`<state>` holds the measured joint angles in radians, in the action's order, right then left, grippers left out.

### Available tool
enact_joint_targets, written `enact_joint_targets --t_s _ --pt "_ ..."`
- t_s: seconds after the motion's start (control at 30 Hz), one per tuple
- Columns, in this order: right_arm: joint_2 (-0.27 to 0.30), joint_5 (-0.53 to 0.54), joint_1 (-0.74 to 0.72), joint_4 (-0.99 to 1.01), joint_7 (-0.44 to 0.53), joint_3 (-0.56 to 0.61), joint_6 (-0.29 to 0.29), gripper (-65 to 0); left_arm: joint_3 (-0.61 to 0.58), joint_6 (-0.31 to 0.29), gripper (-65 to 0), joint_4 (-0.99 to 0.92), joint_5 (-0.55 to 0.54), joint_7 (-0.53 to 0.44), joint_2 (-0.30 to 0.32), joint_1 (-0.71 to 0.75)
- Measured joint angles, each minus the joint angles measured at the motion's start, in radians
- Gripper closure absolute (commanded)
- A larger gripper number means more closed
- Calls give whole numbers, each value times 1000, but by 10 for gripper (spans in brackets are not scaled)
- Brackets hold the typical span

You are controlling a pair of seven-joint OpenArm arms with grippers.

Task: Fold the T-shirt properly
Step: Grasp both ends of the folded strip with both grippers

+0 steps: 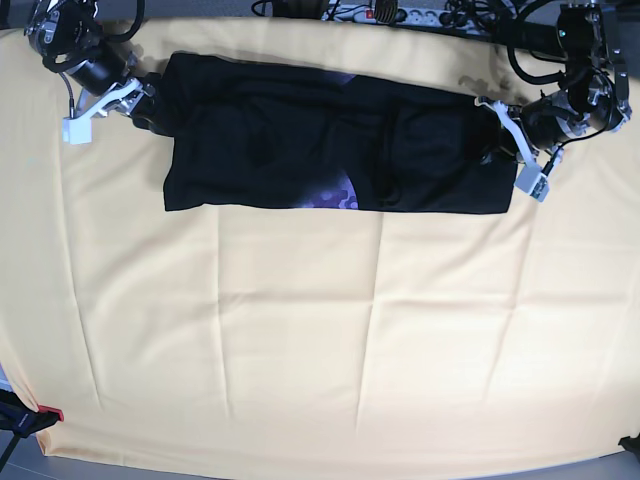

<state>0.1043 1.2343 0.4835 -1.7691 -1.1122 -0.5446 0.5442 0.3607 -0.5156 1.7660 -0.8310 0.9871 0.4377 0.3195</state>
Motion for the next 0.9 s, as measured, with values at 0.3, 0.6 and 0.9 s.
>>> enact_joint_targets --t_s 0.3,0.6,0.9 --pt "0 173 -6 29 -101 66 116 -345 0 0 0 0 0 0 0 0" --pt "-2 171 -49 29 -100 84 145 -345 0 0 0 0 0 0 0 0" --pt "34 214 -77 29 -142 83 146 -345 0 0 0 0 0 0 0 0"
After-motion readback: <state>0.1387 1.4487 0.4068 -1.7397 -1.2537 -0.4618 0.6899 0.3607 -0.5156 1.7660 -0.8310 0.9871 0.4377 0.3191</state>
